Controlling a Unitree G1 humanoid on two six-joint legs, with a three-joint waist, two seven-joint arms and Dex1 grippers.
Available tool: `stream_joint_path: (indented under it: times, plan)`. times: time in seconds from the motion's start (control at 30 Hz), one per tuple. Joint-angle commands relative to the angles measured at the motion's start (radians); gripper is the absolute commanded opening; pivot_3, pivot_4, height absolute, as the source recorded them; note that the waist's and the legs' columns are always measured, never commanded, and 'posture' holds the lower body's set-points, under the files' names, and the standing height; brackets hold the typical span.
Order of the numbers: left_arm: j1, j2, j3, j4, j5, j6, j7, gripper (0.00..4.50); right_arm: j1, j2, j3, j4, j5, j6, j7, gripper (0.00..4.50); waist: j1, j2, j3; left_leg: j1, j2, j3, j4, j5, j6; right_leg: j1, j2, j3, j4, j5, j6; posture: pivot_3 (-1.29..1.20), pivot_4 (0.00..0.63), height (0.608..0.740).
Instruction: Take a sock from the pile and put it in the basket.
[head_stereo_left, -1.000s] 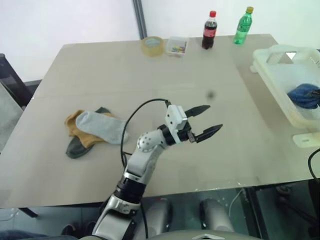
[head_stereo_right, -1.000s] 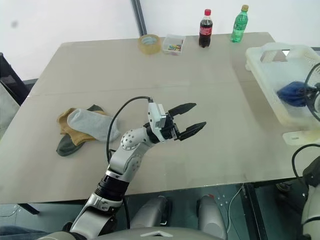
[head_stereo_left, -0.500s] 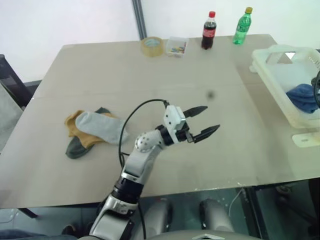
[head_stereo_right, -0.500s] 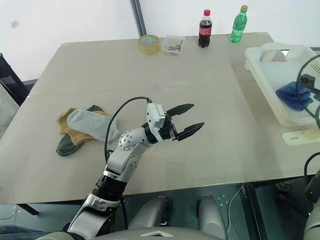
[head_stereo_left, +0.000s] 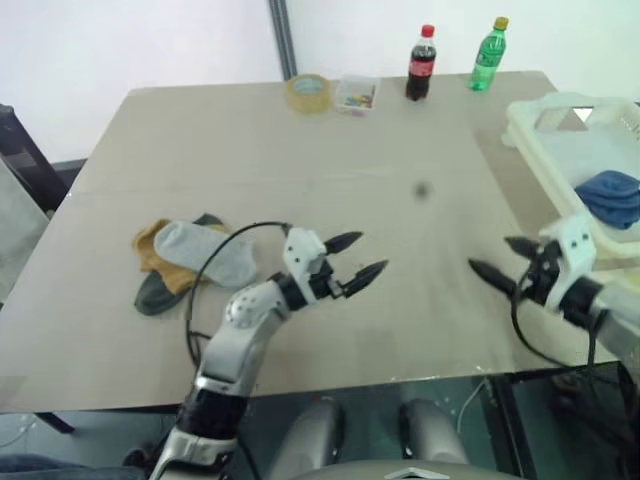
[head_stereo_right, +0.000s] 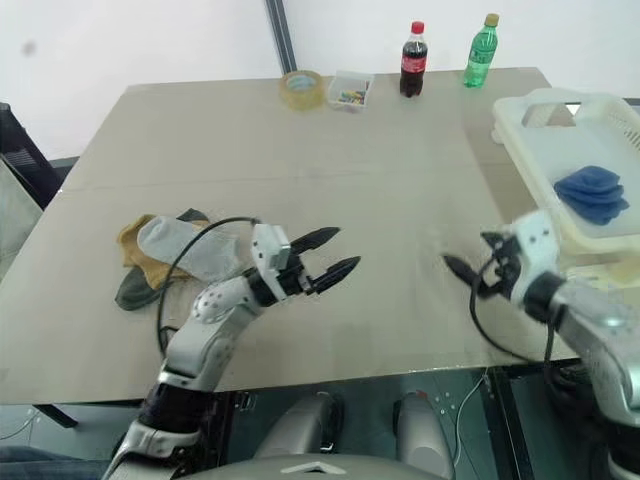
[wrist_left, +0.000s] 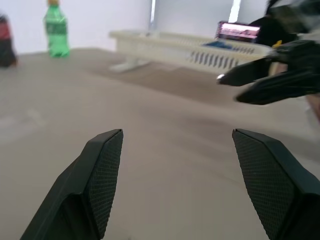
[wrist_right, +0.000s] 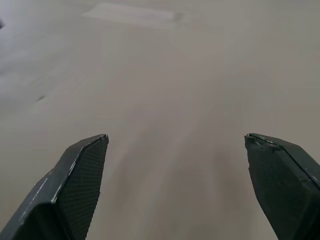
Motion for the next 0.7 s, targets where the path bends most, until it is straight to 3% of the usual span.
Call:
stream_joint_path:
  times: [0.03,0.3,0.7]
  plan:
    - [0.059,0.036,0.073,-0.144,-0.074,0.113,0.056,3.73,0.056,0.013,-0.091,-0.009,0.029,-0.174,0.153,4.46,-0.001,0.000,0.000,0.000,0.000,0.000,0.000,0.000,0.001,0.000,0.000,0.000,0.000,0.000,0.000,0.00,0.150,0.740]
    - [0.291,0.175,0.183,-0.373,-0.151,0.241,0.077,3.73,0.128,-0.149,-0.154,0.137,0.052,-0.164,0.384,4.46,0.000,0.000,0.000,0.006,0.001,-0.001,-0.001,-0.003,0.004,0.005,-0.001,0.000,-0.001,0.000,0.000,0.00,0.150,0.740]
    - [0.571,0.183,0.265,-0.533,-0.161,0.238,0.139,3.73,0.240,-0.196,-0.199,0.172,0.037,-0.162,0.484,4.46,0.030,0.000,0.000,0.005,0.001,-0.001,-0.001,-0.003,0.004,0.007,-0.005,-0.002,-0.004,0.000,0.000,0.00,0.150,0.740]
